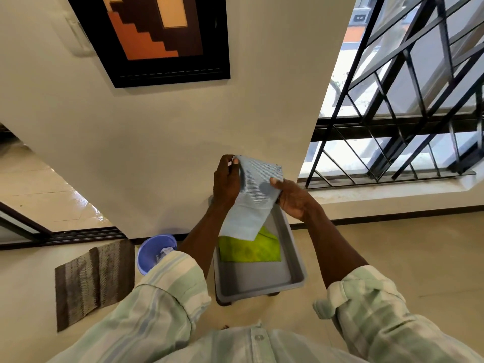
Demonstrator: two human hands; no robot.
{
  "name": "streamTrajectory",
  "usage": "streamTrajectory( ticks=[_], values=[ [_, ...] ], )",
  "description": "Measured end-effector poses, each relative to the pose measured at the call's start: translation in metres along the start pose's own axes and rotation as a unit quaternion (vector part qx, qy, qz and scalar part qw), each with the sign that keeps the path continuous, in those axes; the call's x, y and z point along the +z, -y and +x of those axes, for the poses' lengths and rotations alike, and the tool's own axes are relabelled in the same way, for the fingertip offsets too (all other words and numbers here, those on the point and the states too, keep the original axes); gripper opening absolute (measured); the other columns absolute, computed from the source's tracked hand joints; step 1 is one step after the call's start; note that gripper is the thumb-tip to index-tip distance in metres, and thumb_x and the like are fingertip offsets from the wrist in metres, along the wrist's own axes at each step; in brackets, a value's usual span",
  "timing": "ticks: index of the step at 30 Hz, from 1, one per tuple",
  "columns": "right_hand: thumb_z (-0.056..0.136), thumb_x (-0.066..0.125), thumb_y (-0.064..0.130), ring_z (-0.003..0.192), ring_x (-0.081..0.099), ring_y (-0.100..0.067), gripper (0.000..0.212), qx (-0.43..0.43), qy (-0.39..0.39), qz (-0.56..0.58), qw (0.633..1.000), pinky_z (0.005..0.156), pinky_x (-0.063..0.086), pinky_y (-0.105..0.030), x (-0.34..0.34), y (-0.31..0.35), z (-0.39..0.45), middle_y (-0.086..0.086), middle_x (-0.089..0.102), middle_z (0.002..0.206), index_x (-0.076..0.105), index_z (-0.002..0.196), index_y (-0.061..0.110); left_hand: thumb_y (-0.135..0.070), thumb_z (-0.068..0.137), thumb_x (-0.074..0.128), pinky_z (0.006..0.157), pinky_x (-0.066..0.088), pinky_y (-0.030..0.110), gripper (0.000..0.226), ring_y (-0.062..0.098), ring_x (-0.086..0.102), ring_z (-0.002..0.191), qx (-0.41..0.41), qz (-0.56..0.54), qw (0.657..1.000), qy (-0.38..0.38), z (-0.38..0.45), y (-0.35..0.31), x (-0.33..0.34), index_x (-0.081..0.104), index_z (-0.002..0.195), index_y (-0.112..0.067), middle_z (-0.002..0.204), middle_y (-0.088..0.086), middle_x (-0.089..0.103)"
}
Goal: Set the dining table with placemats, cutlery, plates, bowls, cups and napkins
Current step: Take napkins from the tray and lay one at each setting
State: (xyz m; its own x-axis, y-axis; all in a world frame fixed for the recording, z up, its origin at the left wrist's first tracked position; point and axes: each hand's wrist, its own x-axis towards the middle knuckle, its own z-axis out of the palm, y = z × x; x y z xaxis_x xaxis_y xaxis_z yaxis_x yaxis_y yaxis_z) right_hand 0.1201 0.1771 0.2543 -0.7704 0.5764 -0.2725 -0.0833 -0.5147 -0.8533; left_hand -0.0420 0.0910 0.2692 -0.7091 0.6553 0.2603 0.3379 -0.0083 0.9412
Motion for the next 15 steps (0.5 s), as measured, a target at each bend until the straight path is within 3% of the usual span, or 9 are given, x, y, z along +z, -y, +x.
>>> streamTrajectory(
  ticks=[3, 6, 8, 9, 11, 13, 15],
  values=[
    [0.049, 0.096, 0.023, 0.099, 0.069, -0.022, 0.073, 0.049, 0.068, -0.014, 0.996, 0.085, 0.057, -0.033, 0.002, -0.015, 0.0, -0.01, 0.071, 0.112, 0.066, 0.114, 0.006, -0.02, 0.1, 0.049, 0.077, 0.042, 0.015, 0.011, 0.008, 0.055, 0.09, -0.051, -0.053, 0.997, 0.018, 0.015, -0.013, -0.009, 0.059, 0.1, -0.015, 0.096, -0.003, 0.061],
    [0.072, 0.082, 0.008, 0.109, 0.064, -0.027, 0.059, 0.064, 0.046, -0.025, 0.997, 0.089, 0.056, -0.037, 0.014, -0.02, 0.002, -0.017, 0.062, 0.128, 0.059, 0.126, 0.001, -0.022, 0.099, 0.053, 0.082, 0.045, 0.019, 0.017, 0.015, 0.057, 0.1, -0.128, -0.09, 0.987, 0.025, 0.032, -0.012, -0.02, 0.061, 0.109, -0.01, 0.106, 0.001, 0.061],
    [0.082, 0.069, 0.003, 0.112, 0.063, -0.031, 0.048, 0.061, 0.011, 0.006, 0.998, 0.092, 0.055, -0.04, 0.02, -0.022, 0.004, -0.021, 0.059, 0.132, 0.057, 0.129, -0.002, -0.034, 0.096, 0.057, 0.088, 0.051, 0.031, 0.034, 0.026, 0.061, 0.109, -0.224, -0.164, 0.959, 0.062, 0.03, -0.003, -0.032, 0.064, 0.116, -0.007, 0.111, 0.006, 0.066],
    [0.084, 0.067, 0.004, 0.111, 0.064, -0.032, 0.044, 0.057, -0.003, 0.025, 0.998, 0.091, 0.055, -0.041, 0.021, -0.022, 0.004, -0.021, 0.062, 0.128, 0.059, 0.127, -0.002, -0.042, 0.095, 0.057, 0.086, 0.054, 0.036, 0.042, 0.03, 0.064, 0.107, -0.279, -0.216, 0.93, 0.102, 0.022, 0.002, -0.038, 0.065, 0.117, -0.007, 0.109, 0.01, 0.069],
    [0.09, 0.062, 0.006, 0.098, 0.069, -0.028, 0.026, 0.042, -0.028, 0.036, 0.998, 0.083, 0.058, -0.038, 0.023, -0.021, 0.001, -0.016, 0.071, 0.11, 0.065, 0.115, -0.001, -0.05, 0.094, 0.052, 0.072, 0.057, 0.034, 0.05, 0.027, 0.07, 0.087, -0.352, -0.264, 0.884, 0.157, 0.002, 0.014, -0.047, 0.067, 0.111, -0.006, 0.096, 0.012, 0.073],
    [0.093, 0.059, 0.006, 0.085, 0.07, -0.024, 0.011, 0.032, -0.055, 0.016, 0.998, 0.075, 0.059, -0.033, 0.02, -0.02, -0.002, -0.011, 0.074, 0.093, 0.067, 0.101, 0.003, -0.042, 0.097, 0.052, 0.064, 0.056, 0.027, 0.04, 0.02, 0.07, 0.071, -0.383, -0.271, 0.863, 0.185, -0.017, 0.032, -0.049, 0.07, 0.098, -0.006, 0.082, 0.008, 0.074],
    [0.092, 0.062, 0.008, 0.084, 0.07, -0.024, 0.009, 0.04, -0.084, 0.008, 0.996, 0.075, 0.06, -0.034, 0.013, -0.024, -0.005, -0.011, 0.074, 0.091, 0.066, 0.099, 0.005, -0.023, 0.097, 0.053, 0.061, 0.055, 0.023, 0.02, 0.016, 0.069, 0.066, -0.378, -0.264, 0.865, 0.197, -0.033, 0.044, -0.045, 0.069, 0.094, -0.011, 0.078, 0.004, 0.074]
  ],
)
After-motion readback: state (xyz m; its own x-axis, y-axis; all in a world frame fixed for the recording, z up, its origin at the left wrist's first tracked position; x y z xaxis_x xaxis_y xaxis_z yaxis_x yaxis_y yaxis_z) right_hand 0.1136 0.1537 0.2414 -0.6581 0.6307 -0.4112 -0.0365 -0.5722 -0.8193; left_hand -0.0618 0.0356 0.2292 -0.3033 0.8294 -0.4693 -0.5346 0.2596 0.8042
